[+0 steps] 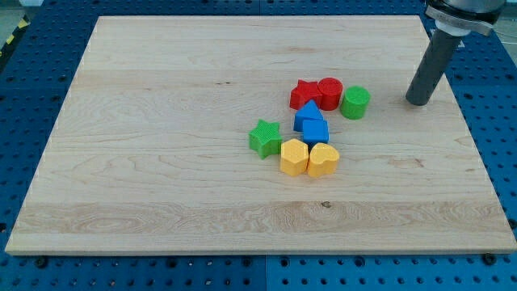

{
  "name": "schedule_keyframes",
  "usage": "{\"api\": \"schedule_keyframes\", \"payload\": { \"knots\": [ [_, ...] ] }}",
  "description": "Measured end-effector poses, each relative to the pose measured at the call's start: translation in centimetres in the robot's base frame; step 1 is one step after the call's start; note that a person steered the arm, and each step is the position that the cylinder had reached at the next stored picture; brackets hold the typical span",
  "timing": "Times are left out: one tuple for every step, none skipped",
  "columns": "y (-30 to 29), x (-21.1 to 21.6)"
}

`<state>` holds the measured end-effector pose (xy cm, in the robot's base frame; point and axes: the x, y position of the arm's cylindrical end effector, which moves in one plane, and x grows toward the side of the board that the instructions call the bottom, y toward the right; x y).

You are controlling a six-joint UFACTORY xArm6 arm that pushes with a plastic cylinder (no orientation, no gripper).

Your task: Move the green circle towards the center right of the board

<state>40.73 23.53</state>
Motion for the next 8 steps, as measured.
{"api": "schedule_keyframes", "payload": {
  "knots": [
    [0.2,3.2],
    [0.2,3.8],
    [0.2,4.1],
    [-2.0,6.6],
    [-3.5,7.1],
    [-3.5,7.2],
    [-6.4,7.8],
    [-9.7,4.1]
  ]
}}
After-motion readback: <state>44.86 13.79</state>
